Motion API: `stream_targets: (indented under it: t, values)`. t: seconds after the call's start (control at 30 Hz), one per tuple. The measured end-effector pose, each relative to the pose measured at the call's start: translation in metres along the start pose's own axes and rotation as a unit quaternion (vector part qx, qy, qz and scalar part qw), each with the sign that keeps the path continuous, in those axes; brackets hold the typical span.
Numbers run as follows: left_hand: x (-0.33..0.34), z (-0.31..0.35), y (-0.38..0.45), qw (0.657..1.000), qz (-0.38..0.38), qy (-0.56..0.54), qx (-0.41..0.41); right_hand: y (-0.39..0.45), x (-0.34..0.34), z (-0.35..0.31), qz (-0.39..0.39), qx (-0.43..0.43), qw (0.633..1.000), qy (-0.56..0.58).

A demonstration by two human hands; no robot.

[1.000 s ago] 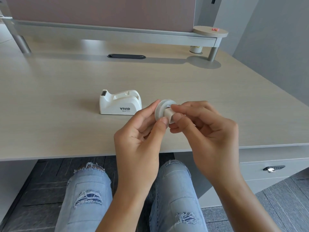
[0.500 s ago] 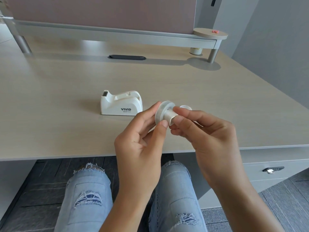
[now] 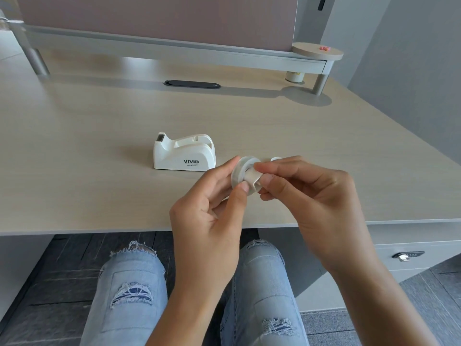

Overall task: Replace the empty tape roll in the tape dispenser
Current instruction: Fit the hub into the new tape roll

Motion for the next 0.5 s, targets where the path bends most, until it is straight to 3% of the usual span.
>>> stream_targets:
  t: [0.2, 0.5]
  values:
    - [0.0, -0.001, 0.001, 1.0, -0.01, 0.009, -0.012, 0.002, 0.001, 0.004, -0.005, -0.025, 0.998, -0.064]
    - [0.007, 0.0, -0.005, 0.999, 0.014, -0.048, -0.004, -0.008, 0.015, 0.005, 0.049, 0.061, 0.992, 0.1]
Point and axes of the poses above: each hand's wrist, its own y-axis towards the middle knuckle, its own x-axis out of the palm, z = x × y, the point moved 1 cm from there along y, towards the middle knuckle, and after that the axes turned 3 degrees about -z, right-handed, at the moved point
